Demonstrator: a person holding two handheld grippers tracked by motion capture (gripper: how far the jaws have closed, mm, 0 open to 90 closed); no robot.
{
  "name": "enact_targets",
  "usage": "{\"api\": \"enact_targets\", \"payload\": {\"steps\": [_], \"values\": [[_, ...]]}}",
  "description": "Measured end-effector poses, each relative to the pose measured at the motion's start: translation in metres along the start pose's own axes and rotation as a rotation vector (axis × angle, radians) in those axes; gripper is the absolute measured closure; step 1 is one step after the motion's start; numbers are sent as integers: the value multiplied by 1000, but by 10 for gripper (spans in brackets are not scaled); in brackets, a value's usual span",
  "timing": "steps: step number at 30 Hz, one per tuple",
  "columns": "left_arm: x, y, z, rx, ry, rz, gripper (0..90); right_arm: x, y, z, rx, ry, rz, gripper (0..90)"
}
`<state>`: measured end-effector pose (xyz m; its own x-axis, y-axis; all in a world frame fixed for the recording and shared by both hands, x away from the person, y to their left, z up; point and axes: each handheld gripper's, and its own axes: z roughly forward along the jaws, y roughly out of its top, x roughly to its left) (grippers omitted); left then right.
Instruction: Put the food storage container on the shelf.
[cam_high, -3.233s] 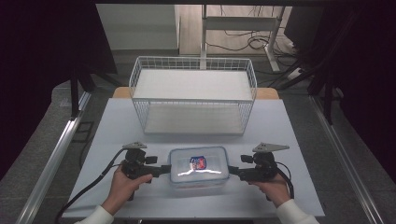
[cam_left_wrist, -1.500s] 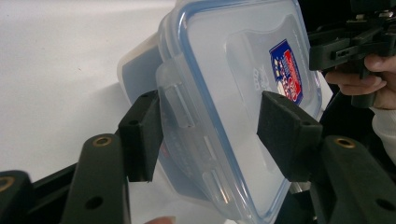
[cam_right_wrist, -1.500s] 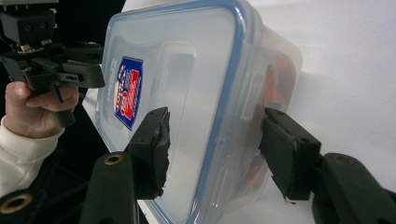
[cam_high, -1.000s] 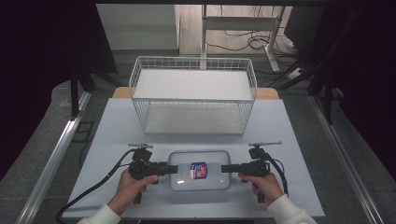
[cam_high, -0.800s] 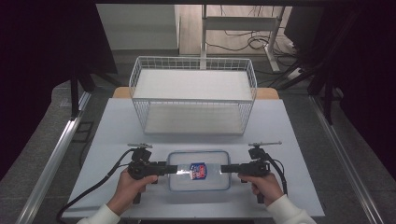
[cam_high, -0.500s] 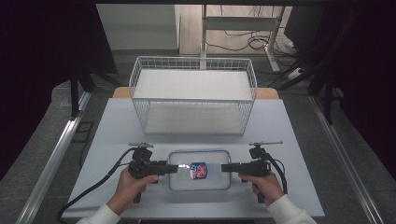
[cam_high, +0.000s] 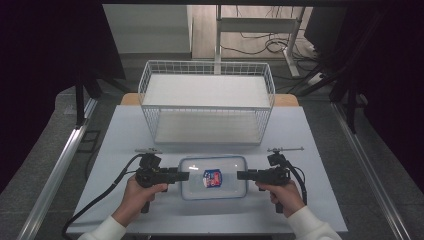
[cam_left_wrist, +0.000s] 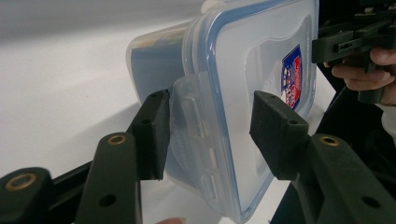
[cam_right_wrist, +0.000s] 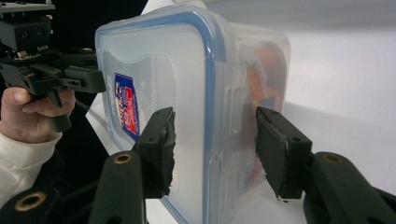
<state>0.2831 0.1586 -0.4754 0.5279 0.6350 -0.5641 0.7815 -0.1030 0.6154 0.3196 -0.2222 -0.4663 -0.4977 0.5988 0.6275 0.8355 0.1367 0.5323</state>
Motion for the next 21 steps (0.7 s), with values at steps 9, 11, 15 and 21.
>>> {"api": "enact_targets", "payload": {"steps": [9, 11, 15, 21], "values": [[6, 6, 0, -10, -1, -8, 486, 0, 7, 3, -9, -7, -22, 491], [7, 8, -1, -12, 2, 0, 487, 0, 10, 4, -12, -7, -26, 492], [10, 17, -1, -28, 4, 11, 487, 1, 18, 4, -26, -11, -39, 491], [23, 28, 4, -29, 1, 15, 488, -4, 32, 10, -38, -22, -58, 491]]}}
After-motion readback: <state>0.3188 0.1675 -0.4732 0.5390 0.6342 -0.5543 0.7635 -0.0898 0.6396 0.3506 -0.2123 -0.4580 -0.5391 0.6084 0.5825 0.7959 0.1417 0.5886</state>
